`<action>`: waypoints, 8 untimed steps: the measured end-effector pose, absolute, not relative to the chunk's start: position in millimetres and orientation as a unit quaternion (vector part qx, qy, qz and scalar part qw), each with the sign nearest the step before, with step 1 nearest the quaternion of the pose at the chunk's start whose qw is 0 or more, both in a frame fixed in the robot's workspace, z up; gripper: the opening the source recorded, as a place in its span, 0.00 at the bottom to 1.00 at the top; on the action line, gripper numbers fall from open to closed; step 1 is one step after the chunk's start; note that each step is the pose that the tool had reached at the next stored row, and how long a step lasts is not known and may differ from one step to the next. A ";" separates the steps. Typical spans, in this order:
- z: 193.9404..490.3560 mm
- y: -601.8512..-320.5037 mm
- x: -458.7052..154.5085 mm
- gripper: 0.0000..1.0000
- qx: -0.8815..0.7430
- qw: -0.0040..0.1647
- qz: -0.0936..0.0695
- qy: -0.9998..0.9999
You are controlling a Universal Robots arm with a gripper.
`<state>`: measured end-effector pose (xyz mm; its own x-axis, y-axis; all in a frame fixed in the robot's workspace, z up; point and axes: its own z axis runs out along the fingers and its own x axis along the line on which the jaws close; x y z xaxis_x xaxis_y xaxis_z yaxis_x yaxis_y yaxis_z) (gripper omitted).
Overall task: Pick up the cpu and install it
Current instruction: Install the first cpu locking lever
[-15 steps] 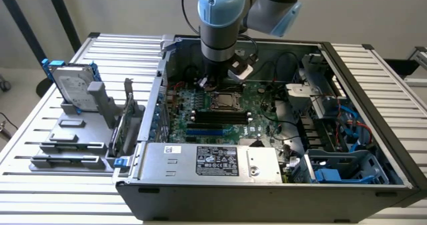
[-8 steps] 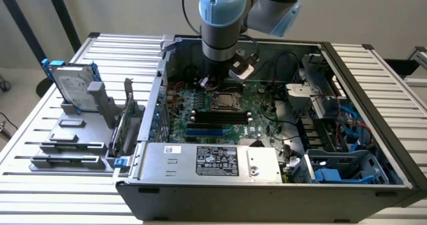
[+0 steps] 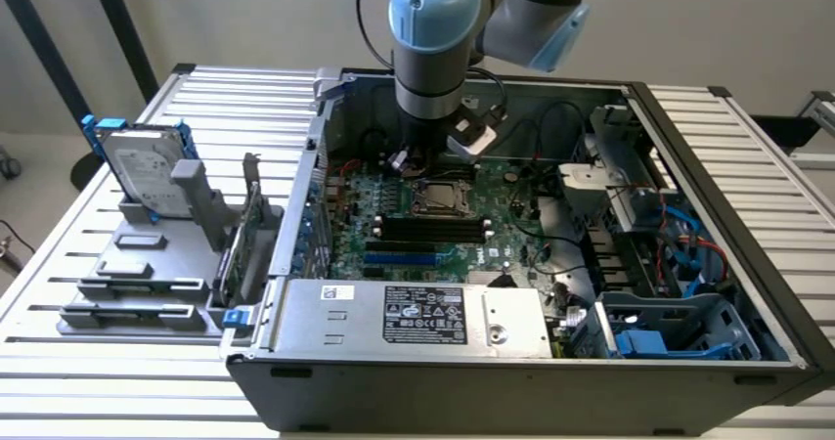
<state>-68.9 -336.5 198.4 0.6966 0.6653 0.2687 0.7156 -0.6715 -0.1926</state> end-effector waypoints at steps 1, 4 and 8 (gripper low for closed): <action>198.4 -336.4 -68.9 0.11 -0.910 0.143 -0.088 -0.379; 198.2 -336.4 -68.7 0.11 -0.911 0.142 -0.088 -0.378; 197.5 -336.4 -68.0 0.11 -0.911 0.142 -0.088 -0.377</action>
